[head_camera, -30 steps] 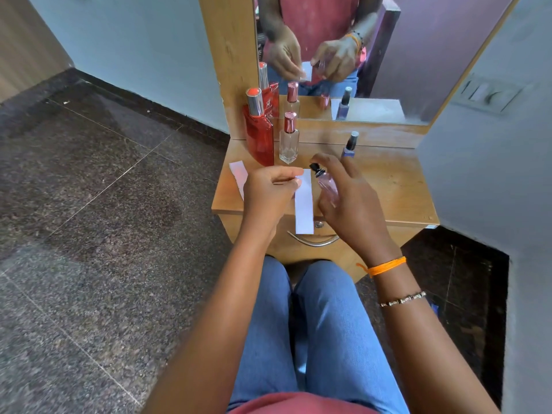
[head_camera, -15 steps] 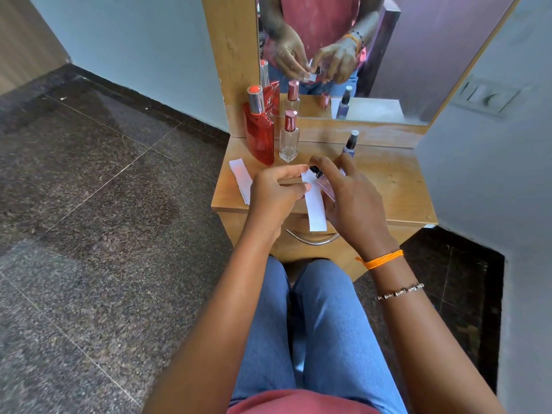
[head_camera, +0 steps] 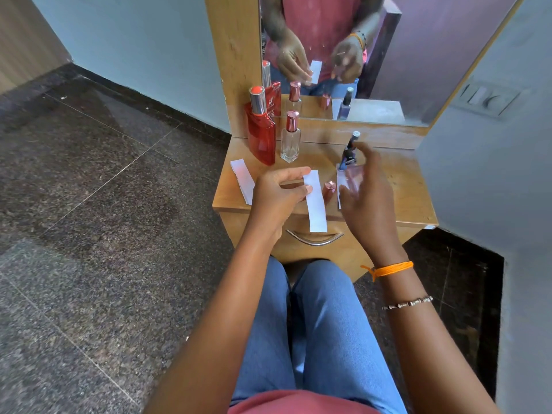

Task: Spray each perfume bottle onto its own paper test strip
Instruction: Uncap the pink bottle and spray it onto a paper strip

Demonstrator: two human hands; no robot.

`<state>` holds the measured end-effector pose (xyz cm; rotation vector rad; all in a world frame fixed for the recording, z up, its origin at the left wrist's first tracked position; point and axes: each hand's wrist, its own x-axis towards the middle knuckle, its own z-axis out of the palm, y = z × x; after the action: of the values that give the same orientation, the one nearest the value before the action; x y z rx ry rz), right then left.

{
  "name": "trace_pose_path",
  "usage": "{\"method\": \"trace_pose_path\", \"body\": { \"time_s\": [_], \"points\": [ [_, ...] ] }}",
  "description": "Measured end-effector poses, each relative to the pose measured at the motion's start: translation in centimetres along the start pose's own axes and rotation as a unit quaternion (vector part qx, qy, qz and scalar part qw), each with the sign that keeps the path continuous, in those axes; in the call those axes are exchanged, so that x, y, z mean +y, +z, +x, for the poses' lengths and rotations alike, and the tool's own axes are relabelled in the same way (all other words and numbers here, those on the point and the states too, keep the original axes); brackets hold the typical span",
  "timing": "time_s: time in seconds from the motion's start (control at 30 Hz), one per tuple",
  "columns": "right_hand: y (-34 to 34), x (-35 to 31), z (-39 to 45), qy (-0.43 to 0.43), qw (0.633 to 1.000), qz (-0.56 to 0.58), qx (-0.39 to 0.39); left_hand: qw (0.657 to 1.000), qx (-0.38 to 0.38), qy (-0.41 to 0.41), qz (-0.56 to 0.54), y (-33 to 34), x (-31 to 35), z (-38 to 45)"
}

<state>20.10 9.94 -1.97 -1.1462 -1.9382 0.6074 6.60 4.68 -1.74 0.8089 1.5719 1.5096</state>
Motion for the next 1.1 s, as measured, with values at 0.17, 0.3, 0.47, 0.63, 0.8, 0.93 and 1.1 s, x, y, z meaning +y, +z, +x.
{"method": "trace_pose_path", "body": {
  "time_s": [0.17, 0.3, 0.47, 0.63, 0.8, 0.93, 1.1],
  "points": [
    [0.0, 1.7, -0.1, 0.078, 0.996, 0.021, 0.031, 0.999, 0.006, -0.002, 0.042, -0.4, -0.7, 0.4],
    [1.3, 1.7, 0.3, 0.082, 0.997, 0.011, 0.007, 0.997, 0.009, -0.003, 0.074, -0.5, -1.3, 0.9],
    [2.4, 1.6, 0.8, 0.078, 0.997, -0.026, -0.004, 0.992, 0.001, 0.019, 0.126, 0.0, -1.5, 2.2],
    [1.5, 1.9, 0.4, 0.089, 0.995, 0.025, 0.032, 0.981, -0.023, 0.032, 0.191, 1.7, -1.1, 4.7],
    [0.8, 2.3, -0.1, 0.092, 0.994, 0.038, 0.041, 0.954, -0.042, 0.064, 0.288, 2.6, -1.9, 6.1],
    [0.5, 2.3, -0.1, 0.082, 0.995, 0.05, 0.039, 0.932, -0.039, 0.095, 0.346, 2.9, -2.5, 6.2],
    [0.6, 1.9, -0.2, 0.072, 0.994, 0.074, 0.033, 0.926, -0.029, 0.119, 0.356, 2.8, -2.1, 5.7]
  ]
}}
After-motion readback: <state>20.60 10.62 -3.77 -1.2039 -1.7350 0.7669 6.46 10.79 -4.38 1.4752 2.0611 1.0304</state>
